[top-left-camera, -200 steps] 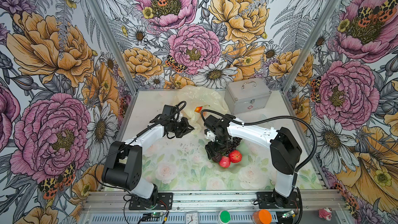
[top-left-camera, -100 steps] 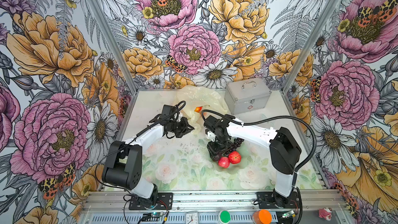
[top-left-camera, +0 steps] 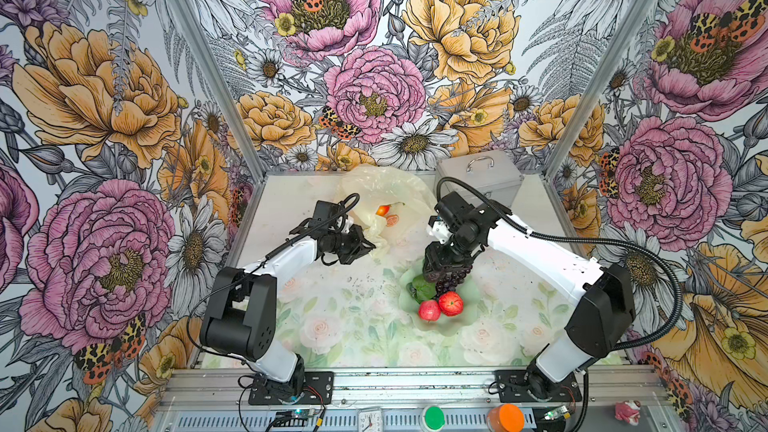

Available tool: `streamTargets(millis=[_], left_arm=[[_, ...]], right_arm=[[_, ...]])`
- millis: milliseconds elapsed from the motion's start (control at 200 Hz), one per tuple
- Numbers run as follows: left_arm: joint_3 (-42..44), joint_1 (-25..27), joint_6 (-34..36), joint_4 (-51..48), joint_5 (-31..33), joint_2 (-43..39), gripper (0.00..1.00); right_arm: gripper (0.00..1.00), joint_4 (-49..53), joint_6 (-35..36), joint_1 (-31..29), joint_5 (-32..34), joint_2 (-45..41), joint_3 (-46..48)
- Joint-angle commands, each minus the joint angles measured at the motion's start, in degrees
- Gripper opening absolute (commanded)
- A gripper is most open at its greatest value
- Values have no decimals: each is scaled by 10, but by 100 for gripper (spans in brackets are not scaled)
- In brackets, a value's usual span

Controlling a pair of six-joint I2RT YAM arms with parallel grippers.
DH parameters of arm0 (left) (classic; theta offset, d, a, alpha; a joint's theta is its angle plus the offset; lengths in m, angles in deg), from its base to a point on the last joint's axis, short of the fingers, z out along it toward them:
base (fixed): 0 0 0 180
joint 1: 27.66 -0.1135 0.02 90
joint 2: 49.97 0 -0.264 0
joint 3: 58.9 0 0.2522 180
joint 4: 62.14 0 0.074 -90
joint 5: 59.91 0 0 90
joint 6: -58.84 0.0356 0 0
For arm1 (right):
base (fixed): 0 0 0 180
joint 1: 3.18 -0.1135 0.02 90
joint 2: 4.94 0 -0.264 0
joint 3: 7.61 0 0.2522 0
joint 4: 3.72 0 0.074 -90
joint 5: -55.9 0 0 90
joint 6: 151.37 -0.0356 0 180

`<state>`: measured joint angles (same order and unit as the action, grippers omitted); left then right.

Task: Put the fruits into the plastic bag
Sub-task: 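Move the right gripper to the plate and grasp the green grapes, then lift the green grapes and carry them into the bag mouth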

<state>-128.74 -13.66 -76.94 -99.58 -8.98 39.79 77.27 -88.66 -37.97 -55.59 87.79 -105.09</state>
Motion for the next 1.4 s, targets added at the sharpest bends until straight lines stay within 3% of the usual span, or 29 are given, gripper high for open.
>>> streamTargets(millis=[0,285,665,1105,1395], left_arm=[[-15,-3,17,11,-14,9,0],[-7,-2,15,11,-13,2,0],[-3,2,12,12,-6,2,0],[-25,27,-2,15,-8,29,0],[-27,31,-1,9,-11,37,0]], right_arm=[[59,-36,-26,21,-62,-22,2],[59,-243,-152,65,-157,24,10],[59,-393,-259,75,-116,222,-102],[63,-409,-282,88,-34,431,-314],[81,-411,-302,98,-1,490,-438]])
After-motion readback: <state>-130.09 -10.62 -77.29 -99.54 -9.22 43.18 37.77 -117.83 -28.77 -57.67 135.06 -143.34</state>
